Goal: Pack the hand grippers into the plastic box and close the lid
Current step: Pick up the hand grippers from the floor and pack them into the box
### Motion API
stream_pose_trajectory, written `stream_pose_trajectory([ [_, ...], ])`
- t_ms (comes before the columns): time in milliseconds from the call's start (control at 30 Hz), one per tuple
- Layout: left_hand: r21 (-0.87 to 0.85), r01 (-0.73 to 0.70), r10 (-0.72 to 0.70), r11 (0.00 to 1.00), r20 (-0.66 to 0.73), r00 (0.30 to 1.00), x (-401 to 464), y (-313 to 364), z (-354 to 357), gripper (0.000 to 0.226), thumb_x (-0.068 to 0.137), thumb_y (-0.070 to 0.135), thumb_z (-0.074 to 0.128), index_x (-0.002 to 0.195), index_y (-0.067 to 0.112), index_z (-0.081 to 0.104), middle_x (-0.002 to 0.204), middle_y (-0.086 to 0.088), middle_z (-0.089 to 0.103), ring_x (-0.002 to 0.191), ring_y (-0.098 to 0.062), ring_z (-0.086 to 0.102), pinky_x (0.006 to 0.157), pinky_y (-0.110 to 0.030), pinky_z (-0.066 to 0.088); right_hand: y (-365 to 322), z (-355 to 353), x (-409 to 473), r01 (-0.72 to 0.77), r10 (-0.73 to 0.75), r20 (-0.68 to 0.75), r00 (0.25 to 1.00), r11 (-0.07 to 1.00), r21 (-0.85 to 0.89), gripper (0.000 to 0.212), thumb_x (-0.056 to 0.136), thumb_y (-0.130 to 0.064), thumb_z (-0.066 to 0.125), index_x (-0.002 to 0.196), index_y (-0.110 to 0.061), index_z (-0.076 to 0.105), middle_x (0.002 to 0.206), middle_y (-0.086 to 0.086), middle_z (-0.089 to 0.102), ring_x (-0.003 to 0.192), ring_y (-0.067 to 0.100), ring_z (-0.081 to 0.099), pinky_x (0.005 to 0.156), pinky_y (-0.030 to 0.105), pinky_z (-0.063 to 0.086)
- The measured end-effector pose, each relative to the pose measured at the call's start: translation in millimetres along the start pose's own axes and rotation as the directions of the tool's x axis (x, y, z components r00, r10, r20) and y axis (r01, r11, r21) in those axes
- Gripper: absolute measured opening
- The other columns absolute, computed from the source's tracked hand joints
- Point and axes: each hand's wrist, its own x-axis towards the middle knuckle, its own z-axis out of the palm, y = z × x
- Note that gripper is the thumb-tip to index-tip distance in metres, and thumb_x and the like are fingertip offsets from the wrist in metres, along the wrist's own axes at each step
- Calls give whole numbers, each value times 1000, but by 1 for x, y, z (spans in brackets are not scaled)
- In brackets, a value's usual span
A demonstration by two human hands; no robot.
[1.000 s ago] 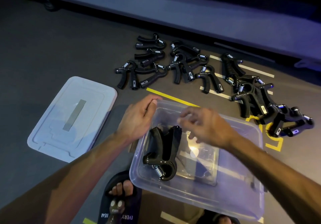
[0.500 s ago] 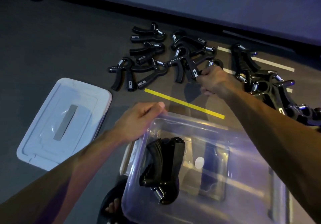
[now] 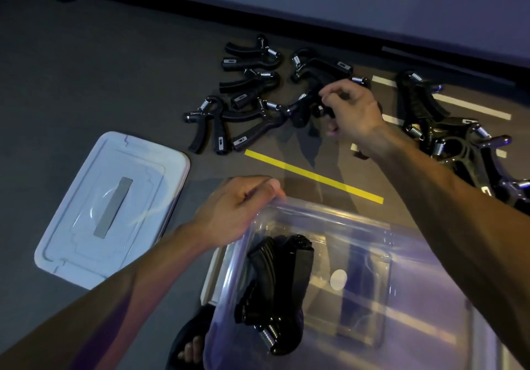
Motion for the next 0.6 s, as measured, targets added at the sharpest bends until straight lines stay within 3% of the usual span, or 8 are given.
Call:
stream_pose_trajectory([
  [100,23,-37,39,999,-69,997,-6,5,-1,43,99,56,41,91,26,71,78,-3,67,75,-21,64,71,-38,52,-25,-11,-27,3,-6,57,998,998,56,13,93,-23,63,97,-18,74,78,14,62,51,16,57,58,33,58],
  [200,79,-70,80,994,-136,987,-13,10,0,38,102,48,44,89,21,69,80,0,66,78,-19,64,74,-40,51,-47,-28,-66,118,-129,281,951,991,56,28,84,-18,78,110,-11,71,85,21,68,65,25,68,66,35,62],
  [267,126,-89,110,988,-171,979,-19,12,1,31,104,40,47,93,22,69,86,5,67,84,-13,64,78,-37,50,-63,-38,-93,247,-217,355,909,968,-41,38,79,-13,81,115,-8,69,88,32,67,72,31,68,72,42,61],
  [367,156,-131,160,979,-191,968,-31,12,5,22,106,28,48,106,23,70,100,13,68,97,-5,62,82,-21,46,-89,-49,-134,375,-326,330,886,922,-95,36,80,-20,80,113,-11,70,74,22,69,59,19,67,57,33,57],
  [467,152,-145,175,978,-213,961,-45,8,9,29,106,30,44,123,21,66,110,14,67,105,3,59,87,-9,39,-105,-57,-174,449,-416,254,873,890,-85,28,84,-35,75,100,-13,69,62,12,69,47,16,62,47,24,50],
  [600,149,-106,138,983,-230,963,-56,10,10,28,108,25,42,120,15,66,103,17,63,98,-3,56,84,1,32,-101,-56,-214,461,-410,284,867,875,-145,30,89,-42,68,79,-14,64,43,-2,56,35,6,44,41,18,35],
])
